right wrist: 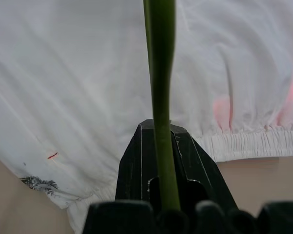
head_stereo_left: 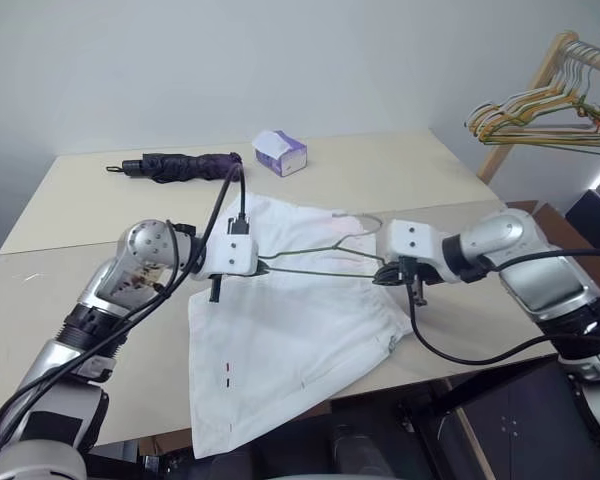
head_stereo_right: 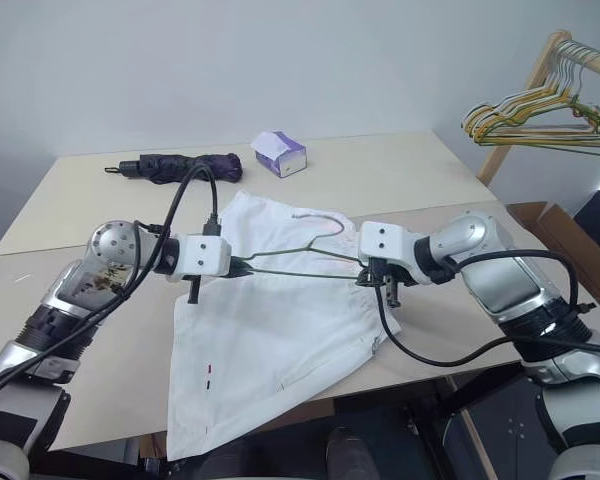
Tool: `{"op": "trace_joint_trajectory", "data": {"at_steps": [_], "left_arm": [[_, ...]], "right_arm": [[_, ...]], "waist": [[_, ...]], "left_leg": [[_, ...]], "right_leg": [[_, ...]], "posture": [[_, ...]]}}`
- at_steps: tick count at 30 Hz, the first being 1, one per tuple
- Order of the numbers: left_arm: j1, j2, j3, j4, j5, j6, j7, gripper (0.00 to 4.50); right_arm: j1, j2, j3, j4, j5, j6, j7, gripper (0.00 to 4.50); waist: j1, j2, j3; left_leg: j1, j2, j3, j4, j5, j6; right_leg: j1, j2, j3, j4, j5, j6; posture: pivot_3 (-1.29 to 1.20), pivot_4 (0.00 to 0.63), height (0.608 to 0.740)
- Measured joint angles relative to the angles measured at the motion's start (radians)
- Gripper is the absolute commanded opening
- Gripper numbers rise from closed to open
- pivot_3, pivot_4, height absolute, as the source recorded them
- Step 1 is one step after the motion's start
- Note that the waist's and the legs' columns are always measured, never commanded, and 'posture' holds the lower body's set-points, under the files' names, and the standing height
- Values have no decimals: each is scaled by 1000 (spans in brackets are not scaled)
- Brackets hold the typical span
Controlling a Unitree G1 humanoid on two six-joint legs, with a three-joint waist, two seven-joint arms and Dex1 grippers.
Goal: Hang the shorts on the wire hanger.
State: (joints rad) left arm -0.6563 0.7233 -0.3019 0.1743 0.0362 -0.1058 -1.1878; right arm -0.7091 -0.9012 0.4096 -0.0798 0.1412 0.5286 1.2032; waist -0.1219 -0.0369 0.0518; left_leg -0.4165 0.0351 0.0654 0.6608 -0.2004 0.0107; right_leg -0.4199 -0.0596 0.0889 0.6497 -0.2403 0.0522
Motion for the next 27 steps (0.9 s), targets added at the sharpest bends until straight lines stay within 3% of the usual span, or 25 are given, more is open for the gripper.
{"op": "trace_joint_trajectory", "data": {"at_steps": [5,9,14,20,27], "left_arm": [[14,-40,64,40,-128,-20,-46,1709],[47,-46,148,107,-228,1,-77,2910],[112,-43,261,54,-360,166,-55,4483],[254,1,376,-224,-672,497,-80,4483],[273,12,401,-350,-749,569,-79,4483]], "right_arm": [[101,0,-91,-54,66,45,2,0],[257,-65,-204,-117,153,106,20,0],[462,-100,-362,-115,243,259,-23,0],[594,-92,-547,-18,344,478,-104,0],[575,-94,-573,205,393,617,-93,0]], "waist": [[2,0,0],[4,0,0],[-3,0,0],[-3,0,1],[2,0,2]], "left_leg": [[0,0,0,0,0,0],[0,0,-1,0,0,0],[1,1,-1,0,0,0],[1,1,-1,0,0,0],[15,0,-1,0,-1,1]], "right_leg": [[0,0,0,0,0,0],[1,0,-1,-1,0,0],[2,0,-1,-1,-1,2],[2,0,0,-1,-2,3],[18,0,0,-6,-9,2]], "posture": [[-95,7,740],[-111,23,740],[-118,38,740],[-97,53,740],[-93,68,740]]}}
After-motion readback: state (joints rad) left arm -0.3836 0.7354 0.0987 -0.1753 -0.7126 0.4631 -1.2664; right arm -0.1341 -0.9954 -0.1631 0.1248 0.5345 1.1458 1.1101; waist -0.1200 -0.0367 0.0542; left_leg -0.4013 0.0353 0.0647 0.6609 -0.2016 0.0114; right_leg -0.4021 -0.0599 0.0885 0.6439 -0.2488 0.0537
